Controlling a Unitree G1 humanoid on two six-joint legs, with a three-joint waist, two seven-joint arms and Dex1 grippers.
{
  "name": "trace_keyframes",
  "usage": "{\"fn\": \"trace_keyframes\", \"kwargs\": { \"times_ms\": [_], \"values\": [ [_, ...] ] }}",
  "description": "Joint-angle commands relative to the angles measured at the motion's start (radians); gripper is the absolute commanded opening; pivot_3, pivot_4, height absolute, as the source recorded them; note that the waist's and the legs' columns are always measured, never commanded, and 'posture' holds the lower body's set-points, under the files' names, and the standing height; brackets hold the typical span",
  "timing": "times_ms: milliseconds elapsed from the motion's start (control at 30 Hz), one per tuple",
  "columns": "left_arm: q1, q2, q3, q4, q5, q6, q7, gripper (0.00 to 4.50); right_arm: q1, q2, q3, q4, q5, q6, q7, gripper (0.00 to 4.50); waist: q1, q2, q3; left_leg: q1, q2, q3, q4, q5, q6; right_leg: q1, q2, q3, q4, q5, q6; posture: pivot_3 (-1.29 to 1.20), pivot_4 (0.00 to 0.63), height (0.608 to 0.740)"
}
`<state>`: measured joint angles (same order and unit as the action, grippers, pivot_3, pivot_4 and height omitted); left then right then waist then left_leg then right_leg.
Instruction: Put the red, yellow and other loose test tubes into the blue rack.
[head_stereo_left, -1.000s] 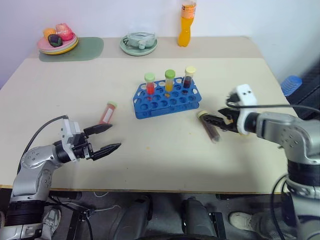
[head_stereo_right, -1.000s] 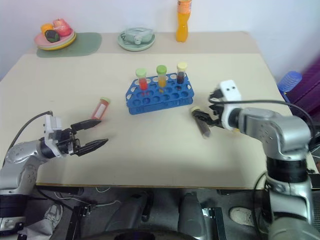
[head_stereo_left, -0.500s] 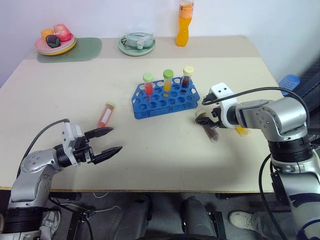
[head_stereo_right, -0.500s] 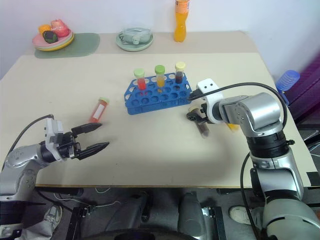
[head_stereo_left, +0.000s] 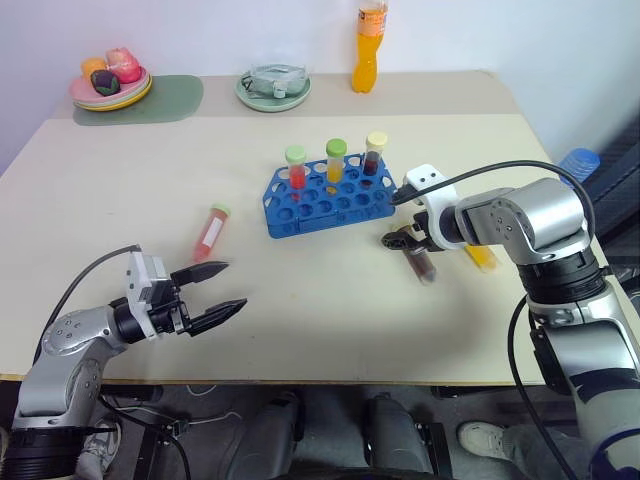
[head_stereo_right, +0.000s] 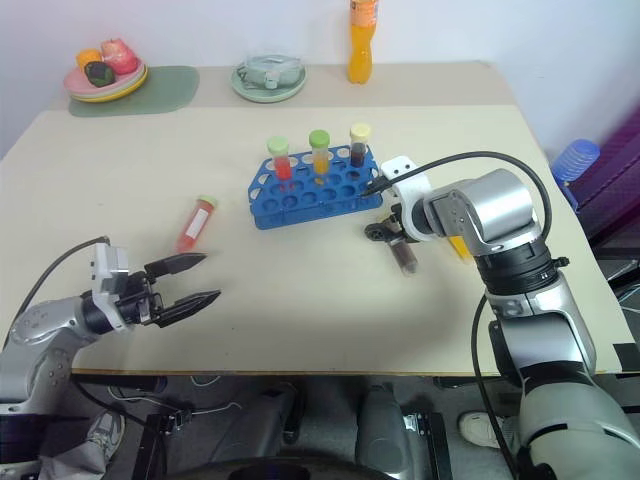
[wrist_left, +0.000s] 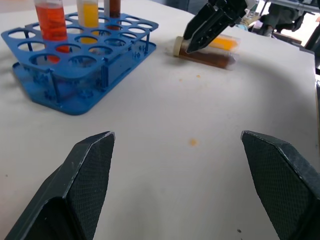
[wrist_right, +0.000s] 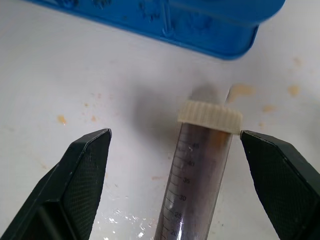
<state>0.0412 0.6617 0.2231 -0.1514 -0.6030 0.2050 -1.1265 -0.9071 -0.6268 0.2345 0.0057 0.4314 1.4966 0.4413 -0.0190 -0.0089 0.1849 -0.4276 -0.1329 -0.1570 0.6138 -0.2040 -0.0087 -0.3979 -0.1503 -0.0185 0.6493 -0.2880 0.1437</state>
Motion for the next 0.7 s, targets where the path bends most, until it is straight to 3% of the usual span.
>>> {"fn": "trace_keyframes", "kwargs": {
  "times_ms": [33, 700],
  "values": [
    [0.012, -0.008, 0.016, -0.042, -0.019, -0.004, 0.008, 4.14, -0.018, -0.015, -0.011, -0.014, -0.014, 0.001, 0.009, 4.24, 0.0, 0.0, 0.0, 0.0, 0.0, 0.0, 0.0, 0.0, 0.0, 0.0, 0.0, 0.0, 0.0, 0.0, 0.0, 0.0, 0.15, 0.74],
    [0.0, -0.024, -0.009, -0.028, -0.017, 0.011, -0.003, 4.14, -0.073, -0.073, 0.096, 0.105, -0.04, 0.023, 0.122, 4.24, -0.001, 0.0, 0.0, 0.0, 0.001, 0.008, 0.0, 0.0, 0.001, -0.003, 0.0, 0.006, 0.001, 0.001, 0.0, 0.0, 0.15, 0.74]
  ]
}}
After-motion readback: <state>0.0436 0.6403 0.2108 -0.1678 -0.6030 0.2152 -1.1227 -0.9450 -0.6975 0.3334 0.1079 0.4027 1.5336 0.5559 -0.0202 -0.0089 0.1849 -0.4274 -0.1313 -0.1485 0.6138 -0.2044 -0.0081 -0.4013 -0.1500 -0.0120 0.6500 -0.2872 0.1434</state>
